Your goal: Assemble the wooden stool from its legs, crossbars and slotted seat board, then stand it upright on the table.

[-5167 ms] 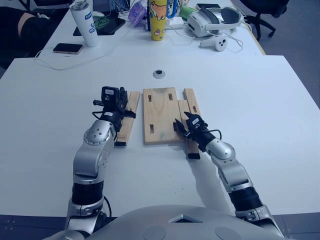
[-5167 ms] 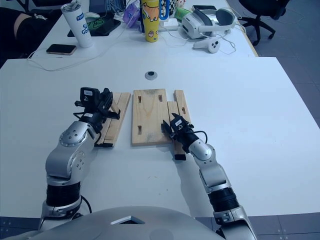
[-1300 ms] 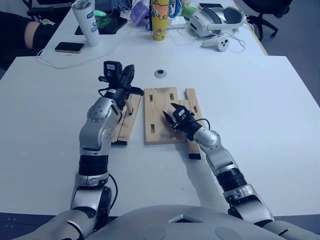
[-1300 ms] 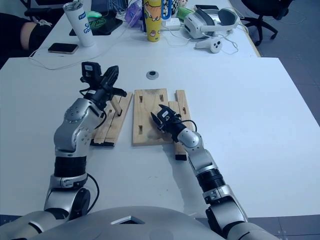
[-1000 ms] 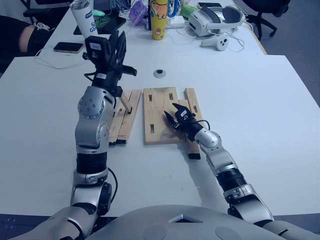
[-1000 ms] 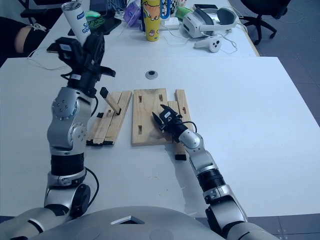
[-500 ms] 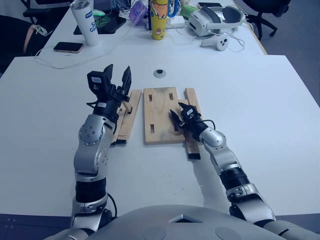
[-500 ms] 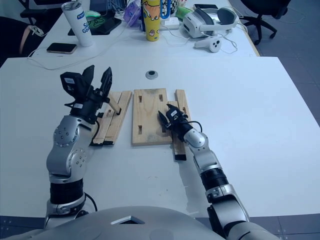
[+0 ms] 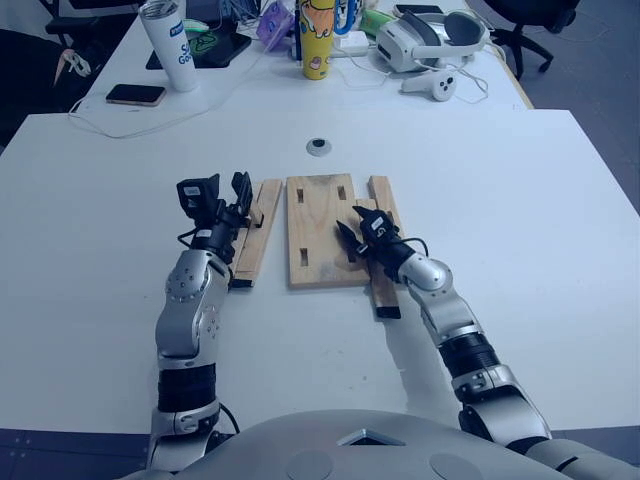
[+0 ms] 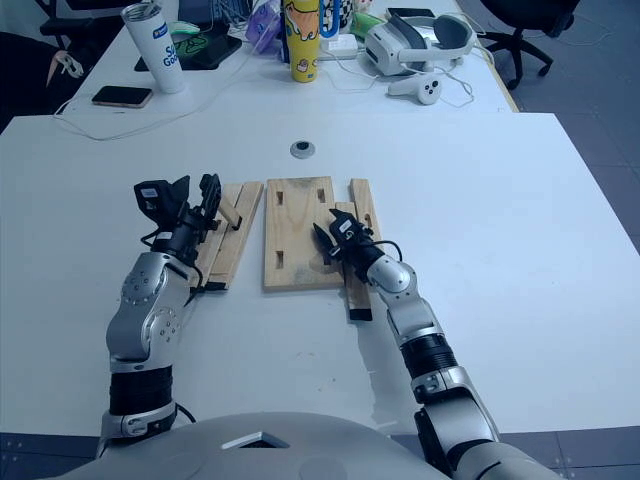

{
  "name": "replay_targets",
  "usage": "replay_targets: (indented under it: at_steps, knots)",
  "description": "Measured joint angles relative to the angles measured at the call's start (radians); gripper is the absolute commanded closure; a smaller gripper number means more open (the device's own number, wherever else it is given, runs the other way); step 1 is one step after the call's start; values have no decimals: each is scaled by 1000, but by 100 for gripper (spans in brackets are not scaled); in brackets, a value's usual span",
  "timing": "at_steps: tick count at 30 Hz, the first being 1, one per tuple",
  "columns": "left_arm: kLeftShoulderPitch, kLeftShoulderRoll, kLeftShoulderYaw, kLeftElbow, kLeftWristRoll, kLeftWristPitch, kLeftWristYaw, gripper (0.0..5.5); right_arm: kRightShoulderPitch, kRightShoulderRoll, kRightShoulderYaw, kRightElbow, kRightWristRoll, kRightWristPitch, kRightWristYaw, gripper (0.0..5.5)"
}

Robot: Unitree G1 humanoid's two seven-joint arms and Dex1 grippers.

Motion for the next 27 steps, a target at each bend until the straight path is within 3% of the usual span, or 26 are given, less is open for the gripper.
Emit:
replay_targets:
  at_steps: [13, 18, 27]
  knots:
    - [-1, 22, 7, 1, -10, 34, -25, 509, 0, 3, -6, -7, 2, 21, 0, 324]
    - [-19, 22, 21, 7, -52, 41, -49, 509, 0, 25, -65, -25, 80, 89, -1, 324]
    - [-287, 133, 143, -2, -239, 129, -139, 509, -34, -2, -309, -131, 493, 355, 159, 193]
